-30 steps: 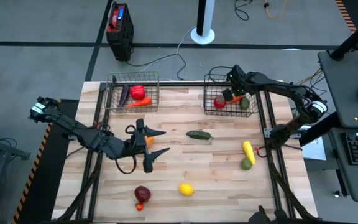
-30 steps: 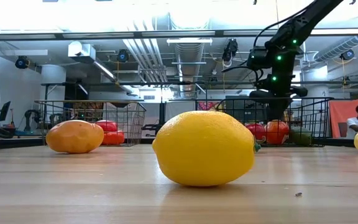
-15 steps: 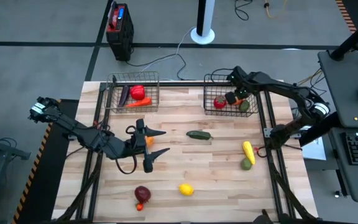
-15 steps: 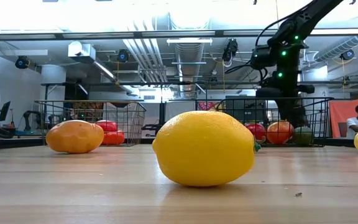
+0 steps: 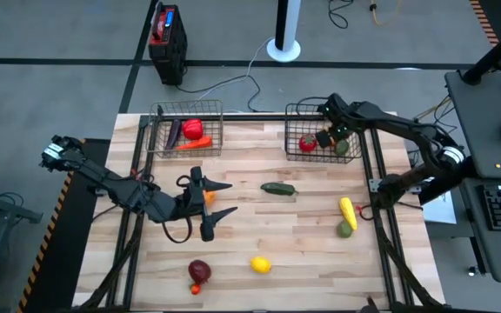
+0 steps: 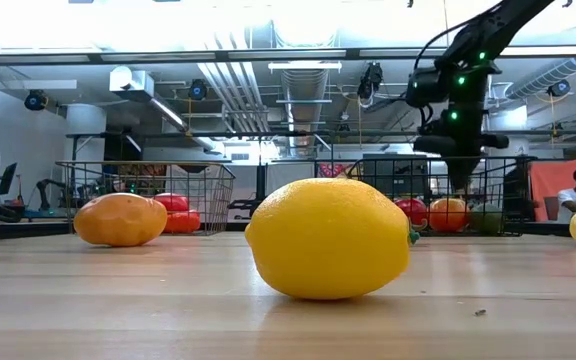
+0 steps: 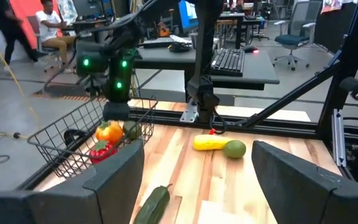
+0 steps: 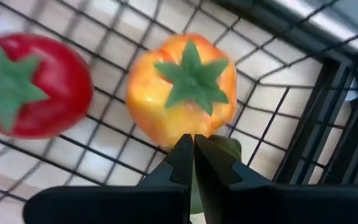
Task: Sort produce into baskets
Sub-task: Put the potato into the brown wire basket
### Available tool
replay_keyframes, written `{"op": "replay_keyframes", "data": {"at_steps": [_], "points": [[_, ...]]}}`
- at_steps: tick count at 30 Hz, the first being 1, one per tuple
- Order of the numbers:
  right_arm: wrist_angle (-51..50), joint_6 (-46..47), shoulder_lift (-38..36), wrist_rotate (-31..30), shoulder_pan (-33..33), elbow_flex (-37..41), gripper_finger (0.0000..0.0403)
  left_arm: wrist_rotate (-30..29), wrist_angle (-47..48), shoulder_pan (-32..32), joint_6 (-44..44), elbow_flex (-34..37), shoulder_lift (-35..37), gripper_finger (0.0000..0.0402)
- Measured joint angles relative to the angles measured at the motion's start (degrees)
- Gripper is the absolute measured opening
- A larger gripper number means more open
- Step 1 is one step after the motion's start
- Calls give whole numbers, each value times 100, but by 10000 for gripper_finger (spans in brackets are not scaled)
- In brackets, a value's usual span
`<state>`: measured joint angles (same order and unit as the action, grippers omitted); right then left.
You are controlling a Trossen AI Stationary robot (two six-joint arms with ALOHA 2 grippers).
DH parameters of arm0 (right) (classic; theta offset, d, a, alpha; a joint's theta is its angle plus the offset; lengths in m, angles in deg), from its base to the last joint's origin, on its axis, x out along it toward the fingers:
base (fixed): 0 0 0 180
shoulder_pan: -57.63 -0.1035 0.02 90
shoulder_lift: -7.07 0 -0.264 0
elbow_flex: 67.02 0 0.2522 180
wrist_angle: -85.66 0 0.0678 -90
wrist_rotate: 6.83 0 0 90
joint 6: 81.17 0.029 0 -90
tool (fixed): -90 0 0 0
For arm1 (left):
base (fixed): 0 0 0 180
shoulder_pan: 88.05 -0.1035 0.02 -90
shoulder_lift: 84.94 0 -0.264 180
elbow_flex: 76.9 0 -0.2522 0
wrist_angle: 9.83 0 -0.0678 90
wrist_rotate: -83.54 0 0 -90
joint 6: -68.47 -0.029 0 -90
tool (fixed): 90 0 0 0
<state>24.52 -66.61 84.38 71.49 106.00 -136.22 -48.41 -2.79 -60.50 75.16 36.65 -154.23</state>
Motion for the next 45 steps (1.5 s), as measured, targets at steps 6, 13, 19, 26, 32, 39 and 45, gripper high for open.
{"op": "replay_keyframes", "data": {"at_steps": [6,13,19,26,32,39,45], "points": [[556,116,-716,-27,-465,0,9,4,181,15,451,0,-198,279],[1150,262,-1599,-27,-1634,2,9,41,490,15,1172,0,-536,279],[1792,370,-2045,-34,-3041,104,9,241,581,22,1647,0,-721,279],[2684,210,-1985,-35,-4033,221,9,249,647,66,1916,0,-824,279],[2711,206,-1549,-37,-4362,226,9,255,650,107,1987,0,-917,279],[2798,421,-1145,-48,-4631,227,9,819,1006,273,2382,0,-857,279],[2797,394,-996,-42,-4887,227,9,1309,2087,358,3062,0,-857,279]]}}
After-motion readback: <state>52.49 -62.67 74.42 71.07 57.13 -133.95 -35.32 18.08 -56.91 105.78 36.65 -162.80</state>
